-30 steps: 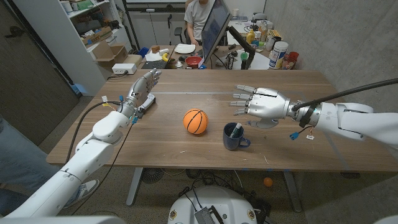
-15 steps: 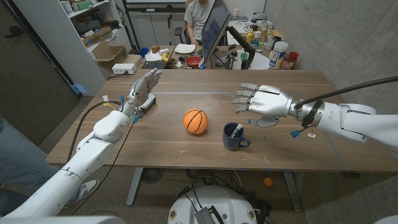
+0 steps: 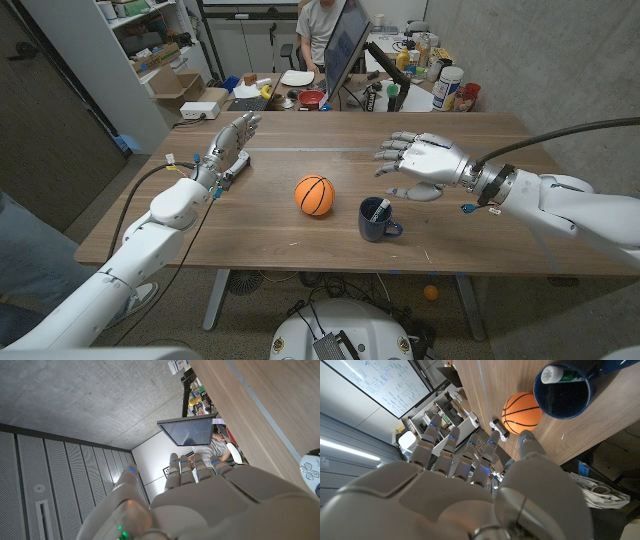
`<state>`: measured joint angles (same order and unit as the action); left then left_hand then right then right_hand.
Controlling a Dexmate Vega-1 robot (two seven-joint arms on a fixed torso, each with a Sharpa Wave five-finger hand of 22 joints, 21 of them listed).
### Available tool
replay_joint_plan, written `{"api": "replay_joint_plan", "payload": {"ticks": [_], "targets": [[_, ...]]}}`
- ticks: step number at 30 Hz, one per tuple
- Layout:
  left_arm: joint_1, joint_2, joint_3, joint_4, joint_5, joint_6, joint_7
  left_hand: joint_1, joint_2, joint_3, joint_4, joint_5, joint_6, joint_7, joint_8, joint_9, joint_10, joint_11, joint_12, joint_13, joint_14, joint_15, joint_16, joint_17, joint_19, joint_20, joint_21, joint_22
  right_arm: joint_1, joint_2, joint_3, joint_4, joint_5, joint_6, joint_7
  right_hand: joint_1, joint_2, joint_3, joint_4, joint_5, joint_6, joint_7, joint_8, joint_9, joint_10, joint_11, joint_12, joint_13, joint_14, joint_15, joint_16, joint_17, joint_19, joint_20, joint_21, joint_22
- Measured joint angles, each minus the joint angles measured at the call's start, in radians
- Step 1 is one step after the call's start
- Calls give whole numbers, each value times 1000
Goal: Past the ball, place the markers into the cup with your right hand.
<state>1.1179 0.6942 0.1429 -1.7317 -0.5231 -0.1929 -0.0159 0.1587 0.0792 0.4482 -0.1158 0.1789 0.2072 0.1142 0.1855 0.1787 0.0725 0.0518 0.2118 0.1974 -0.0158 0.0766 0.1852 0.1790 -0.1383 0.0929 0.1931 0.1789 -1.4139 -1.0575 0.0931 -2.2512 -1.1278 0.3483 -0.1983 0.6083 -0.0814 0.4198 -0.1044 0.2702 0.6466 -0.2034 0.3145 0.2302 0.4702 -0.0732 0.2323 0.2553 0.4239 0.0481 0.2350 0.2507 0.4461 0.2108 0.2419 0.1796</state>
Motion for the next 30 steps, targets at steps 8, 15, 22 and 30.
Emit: {"api": "replay_joint_plan", "payload": {"ticks": [8, 15, 22, 30], "targets": [[4, -5, 5, -16, 15, 8, 21, 0, 0, 0, 0, 0, 0, 0, 0, 0, 0, 0, 0, 0, 0, 0, 0, 0, 0, 0, 0, 0, 60, 6, -80, 62, 69, -19, -39, -11, 3, 0, 6, 0, -4, 4, 0, 0, 8, 8, 0, 0, 5, 5, 0, -5, 20, -2, 0, -3], [-3, -12, 13, -16, 28, 9, 30, 0, 0, 0, 0, 0, 0, 0, 0, 0, 0, 0, 0, 0, 0, 0, 0, 0, 0, 0, 0, 0, 115, 2, -149, 104, 101, -19, -67, -32, 0, -3, 17, 0, -52, 15, -20, 0, 23, 23, 8, -5, 13, -1, 0, -9, 37, 2, 0, -3], [-25, -5, 23, 3, 31, 11, 11, 0, 0, 0, 0, 0, 0, 0, 0, 0, 0, 0, 0, 0, 0, 0, 0, 0, 0, 0, 0, 0, 148, 2, -207, 120, 142, -62, -95, -49, 7, -1, 21, -4, -66, 1, -27, 0, 40, 29, 8, -5, 20, -9, 0, -14, 45, 2, 0, -3], [-30, 4, 21, 14, 28, 10, -4, 0, 0, 0, 0, 0, 0, 0, 0, 0, 0, 0, 0, 0, 0, 0, 0, 0, 0, 0, 0, 0, 152, -9, -233, 115, 166, -105, -109, -54, 12, -4, 26, -8, -71, -4, -27, -3, 48, 27, 8, -5, 25, -14, 0, -14, 48, 5, -5, -3]]}}
